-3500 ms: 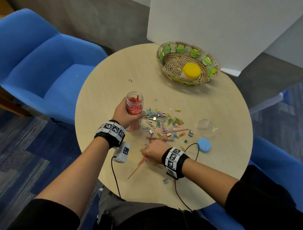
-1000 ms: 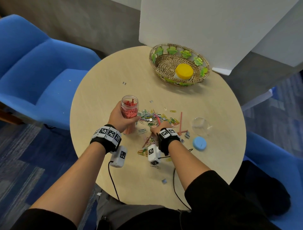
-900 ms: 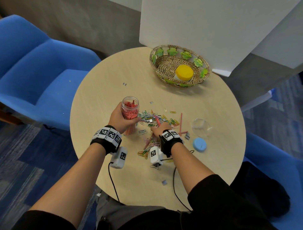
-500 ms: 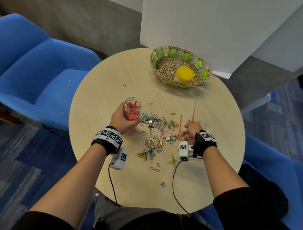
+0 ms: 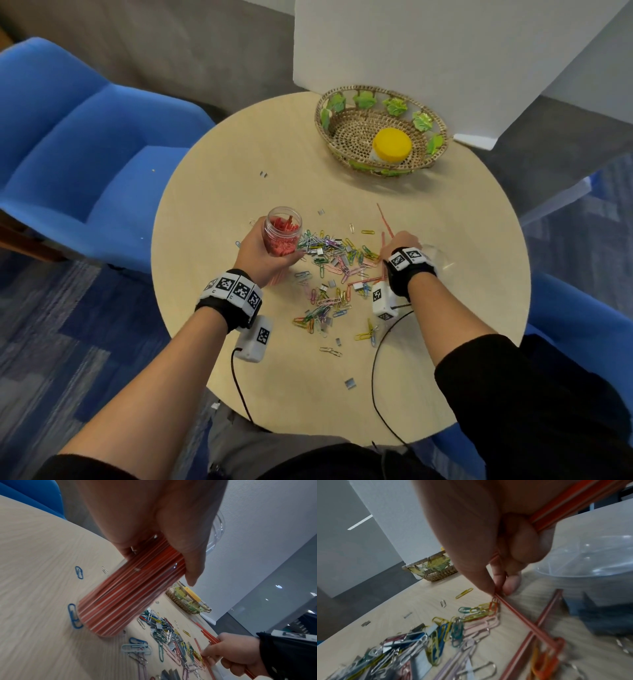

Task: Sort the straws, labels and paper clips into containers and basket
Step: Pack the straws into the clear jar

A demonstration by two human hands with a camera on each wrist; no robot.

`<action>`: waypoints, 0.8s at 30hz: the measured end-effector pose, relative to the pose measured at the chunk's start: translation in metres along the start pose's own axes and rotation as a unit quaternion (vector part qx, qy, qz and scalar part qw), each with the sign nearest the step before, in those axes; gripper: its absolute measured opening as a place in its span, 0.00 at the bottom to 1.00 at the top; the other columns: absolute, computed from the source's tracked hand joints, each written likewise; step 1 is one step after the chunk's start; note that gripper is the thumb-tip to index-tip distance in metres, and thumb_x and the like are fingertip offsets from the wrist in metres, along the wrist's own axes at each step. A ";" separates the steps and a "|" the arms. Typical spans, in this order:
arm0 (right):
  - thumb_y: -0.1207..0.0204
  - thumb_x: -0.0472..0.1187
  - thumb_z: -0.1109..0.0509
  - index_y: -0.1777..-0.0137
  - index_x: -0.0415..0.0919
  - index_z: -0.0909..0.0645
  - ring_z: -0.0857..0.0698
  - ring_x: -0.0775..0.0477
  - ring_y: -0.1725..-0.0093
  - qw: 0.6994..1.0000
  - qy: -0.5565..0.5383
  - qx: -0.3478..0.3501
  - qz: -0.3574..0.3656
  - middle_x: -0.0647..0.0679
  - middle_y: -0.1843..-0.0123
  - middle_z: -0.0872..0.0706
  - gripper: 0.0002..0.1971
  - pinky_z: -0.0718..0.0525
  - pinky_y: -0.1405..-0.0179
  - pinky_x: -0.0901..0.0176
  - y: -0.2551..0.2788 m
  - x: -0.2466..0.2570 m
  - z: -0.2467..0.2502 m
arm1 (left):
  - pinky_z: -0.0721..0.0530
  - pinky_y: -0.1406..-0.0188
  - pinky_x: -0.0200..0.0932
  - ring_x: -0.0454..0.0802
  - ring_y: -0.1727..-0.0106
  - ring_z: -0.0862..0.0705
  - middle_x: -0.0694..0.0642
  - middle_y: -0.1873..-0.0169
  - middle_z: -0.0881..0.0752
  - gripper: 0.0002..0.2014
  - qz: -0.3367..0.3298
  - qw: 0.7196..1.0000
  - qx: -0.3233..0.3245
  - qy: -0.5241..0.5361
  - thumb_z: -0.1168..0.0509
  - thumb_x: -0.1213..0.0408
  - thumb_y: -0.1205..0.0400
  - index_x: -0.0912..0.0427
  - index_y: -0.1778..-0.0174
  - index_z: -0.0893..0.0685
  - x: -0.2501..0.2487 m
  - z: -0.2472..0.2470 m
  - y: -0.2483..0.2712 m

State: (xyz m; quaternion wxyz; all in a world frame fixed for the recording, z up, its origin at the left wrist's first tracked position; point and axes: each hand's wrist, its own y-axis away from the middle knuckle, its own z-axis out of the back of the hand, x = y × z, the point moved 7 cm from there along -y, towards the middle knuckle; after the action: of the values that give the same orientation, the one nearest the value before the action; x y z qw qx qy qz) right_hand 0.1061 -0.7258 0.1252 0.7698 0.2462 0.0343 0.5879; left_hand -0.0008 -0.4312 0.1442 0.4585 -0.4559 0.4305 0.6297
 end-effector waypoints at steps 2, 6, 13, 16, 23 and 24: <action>0.16 0.45 0.34 0.45 0.29 0.17 0.13 0.32 0.46 0.999 0.021 0.035 0.011 0.33 0.46 0.13 0.17 0.19 0.54 0.51 -0.005 0.007 0.002 | 0.17 0.32 0.58 0.54 0.37 0.14 0.61 0.41 0.14 0.35 0.000 1.000 0.005 -0.010 0.15 0.68 0.33 0.65 0.33 0.23 -0.001 -0.001 -0.002; 0.23 0.42 0.28 0.52 0.30 0.18 0.18 0.37 0.57 0.997 0.021 0.070 0.018 0.37 0.52 0.14 0.12 0.22 0.60 0.55 -0.015 0.004 0.003 | 0.17 0.32 0.56 0.53 0.37 0.15 0.59 0.41 0.14 0.34 0.001 1.000 0.013 -0.024 0.15 0.67 0.34 0.61 0.34 0.23 -0.002 -0.003 -0.004; 0.28 0.45 0.22 0.66 0.36 0.22 0.18 0.40 0.63 0.999 0.028 0.019 -0.020 0.40 0.60 0.15 0.16 0.23 0.65 0.58 -0.016 -0.011 0.004 | 0.16 0.32 0.55 0.50 0.38 0.14 0.56 0.42 0.13 0.37 0.003 0.999 0.019 -0.033 0.13 0.59 0.36 0.58 0.33 0.23 -0.003 -0.002 -0.007; 0.29 0.37 0.26 0.67 0.35 0.20 0.16 0.42 0.64 0.999 0.037 -0.028 -0.003 0.42 0.63 0.15 0.09 0.23 0.67 0.63 -0.014 -0.001 0.008 | 0.16 0.32 0.52 0.49 0.38 0.14 0.57 0.41 0.13 0.36 -0.001 0.999 0.013 -0.036 0.14 0.63 0.34 0.62 0.32 0.23 -0.003 -0.002 -0.008; 0.32 0.41 0.22 0.68 0.38 0.23 0.14 0.38 0.60 1.000 -0.007 -0.010 -0.002 0.39 0.59 0.13 0.13 0.21 0.65 0.60 -0.016 0.013 -0.002 | 0.16 0.35 0.45 0.50 0.38 0.14 0.57 0.42 0.13 0.35 -0.006 1.000 0.000 -0.029 0.15 0.65 0.34 0.62 0.33 0.23 -0.004 -0.003 -0.008; 0.30 0.42 0.23 0.67 0.37 0.23 0.16 0.39 0.61 1.000 -0.018 0.004 0.000 0.39 0.58 0.13 0.13 0.22 0.65 0.59 -0.017 0.012 -0.003 | 0.16 0.36 0.43 0.50 0.39 0.14 0.57 0.42 0.13 0.35 -0.005 1.000 0.000 -0.028 0.15 0.66 0.34 0.63 0.33 0.23 -0.004 -0.003 -0.008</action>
State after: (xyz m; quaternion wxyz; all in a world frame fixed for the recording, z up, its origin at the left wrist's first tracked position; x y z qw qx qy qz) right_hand 0.1239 -0.7166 0.1181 0.7693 0.2597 0.0233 0.5833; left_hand 0.0080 -0.4332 0.1462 0.4740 -0.4401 0.4148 0.6399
